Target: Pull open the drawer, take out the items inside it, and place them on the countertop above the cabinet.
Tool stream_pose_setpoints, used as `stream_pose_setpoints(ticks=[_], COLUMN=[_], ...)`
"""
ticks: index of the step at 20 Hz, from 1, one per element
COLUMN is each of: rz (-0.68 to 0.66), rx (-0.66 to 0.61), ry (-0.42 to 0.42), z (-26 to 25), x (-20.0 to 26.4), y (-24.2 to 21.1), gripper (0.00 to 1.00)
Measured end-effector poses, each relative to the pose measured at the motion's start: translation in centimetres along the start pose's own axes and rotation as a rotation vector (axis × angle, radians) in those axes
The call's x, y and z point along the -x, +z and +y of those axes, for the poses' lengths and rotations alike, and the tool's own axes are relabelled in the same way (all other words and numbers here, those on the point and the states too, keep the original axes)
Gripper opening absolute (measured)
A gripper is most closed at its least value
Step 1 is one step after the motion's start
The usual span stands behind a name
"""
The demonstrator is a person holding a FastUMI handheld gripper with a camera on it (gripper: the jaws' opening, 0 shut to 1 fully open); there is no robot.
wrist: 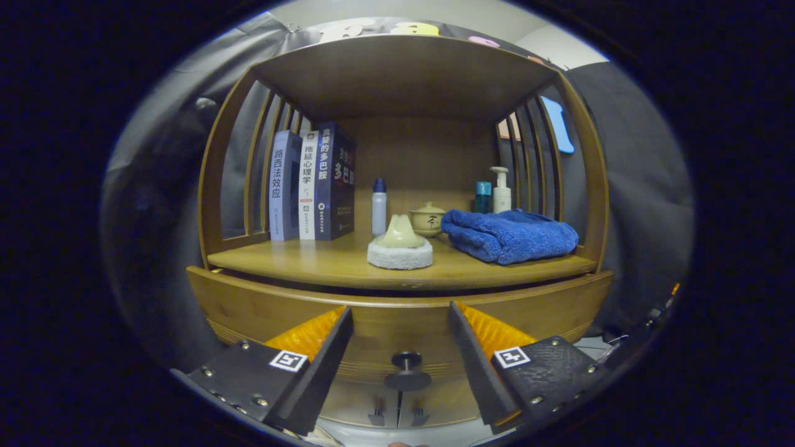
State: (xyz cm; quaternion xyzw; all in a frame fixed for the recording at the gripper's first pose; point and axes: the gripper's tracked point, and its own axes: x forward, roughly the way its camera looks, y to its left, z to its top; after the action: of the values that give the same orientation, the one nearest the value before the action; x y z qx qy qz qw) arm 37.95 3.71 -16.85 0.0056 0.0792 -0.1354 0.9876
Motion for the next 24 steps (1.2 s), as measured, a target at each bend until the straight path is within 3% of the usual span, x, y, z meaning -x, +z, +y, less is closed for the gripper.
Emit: stream_pose_setpoints(ticks=[5, 24], rz=[0.018, -0.017], rx=[-0.056, 0.004], ry=[-0.005, -0.012], z=[0.1, 0.3], x=[-1.4, -1.7], y=[0.2, 0.1], gripper=[0.94, 0.94])
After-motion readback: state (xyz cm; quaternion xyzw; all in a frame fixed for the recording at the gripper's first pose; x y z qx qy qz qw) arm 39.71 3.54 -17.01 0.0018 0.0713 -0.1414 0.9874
